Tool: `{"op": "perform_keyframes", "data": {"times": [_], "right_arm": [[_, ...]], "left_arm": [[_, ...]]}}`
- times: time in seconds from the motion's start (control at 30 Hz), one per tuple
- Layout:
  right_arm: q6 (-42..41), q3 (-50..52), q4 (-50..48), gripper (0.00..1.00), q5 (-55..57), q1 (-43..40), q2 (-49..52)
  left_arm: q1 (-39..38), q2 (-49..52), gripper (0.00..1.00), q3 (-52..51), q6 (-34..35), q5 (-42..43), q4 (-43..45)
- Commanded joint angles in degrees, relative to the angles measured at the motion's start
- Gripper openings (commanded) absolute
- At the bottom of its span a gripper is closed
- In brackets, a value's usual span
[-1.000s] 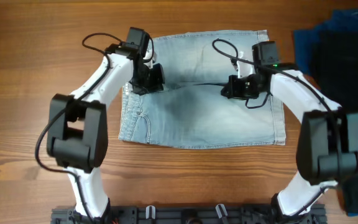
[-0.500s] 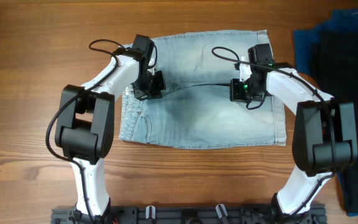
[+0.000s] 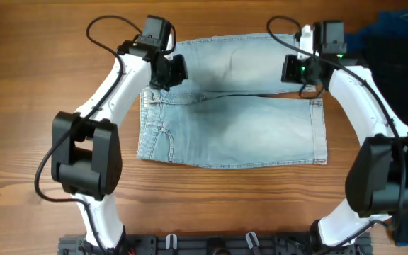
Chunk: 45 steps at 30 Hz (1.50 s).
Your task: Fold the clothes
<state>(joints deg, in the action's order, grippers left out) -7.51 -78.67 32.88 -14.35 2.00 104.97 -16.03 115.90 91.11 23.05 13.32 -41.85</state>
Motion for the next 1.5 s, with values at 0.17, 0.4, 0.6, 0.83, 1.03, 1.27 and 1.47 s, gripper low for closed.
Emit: {"op": "perform_keyframes", "data": {"times": [0.17, 0.4, 0.6, 0.83, 1.03, 1.27, 1.47], "right_arm": [[-1.5, 1.4, -5.6, 0.04, -4.7, 0.3, 10.2], [-1.5, 1.4, -1.6, 0.04, 6.1, 0.3, 15.1], [-1.6, 1.4, 5.4, 0.04, 8.8, 0.3, 15.1], [-1.9, 0.9, 5.7, 0.04, 0.1, 0.3, 14.1], [-1.4, -3.8, 2.3, 0.06, 0.2, -0.6, 10.9], [-1.6, -14.5, 20.5, 0.20, 4.0, -4.1, -0.5], [-13.9, -14.4, 41.4, 0.31, 14.1, -6.2, -11.3]], "left_arm": [[-2.5, 6.2, 0.04, 0.3, 0.3, -0.4, 5.5], [-2.4, 9.7, 0.04, 0.3, -0.3, -8.1, 3.1], [-2.1, 9.7, 0.04, 0.3, -2.0, -14.7, 2.5], [-0.1, 9.7, 0.04, 0.3, -6.8, -15.6, 5.7], [1.4, 3.8, 0.04, 0.7, -6.8, -15.3, 9.0], [2.4, -17.9, 0.04, 1.3, -2.1, -15.5, 2.2], [2.8, -29.0, 0.65, 1.2, 0.9, -14.9, -20.1]]}}
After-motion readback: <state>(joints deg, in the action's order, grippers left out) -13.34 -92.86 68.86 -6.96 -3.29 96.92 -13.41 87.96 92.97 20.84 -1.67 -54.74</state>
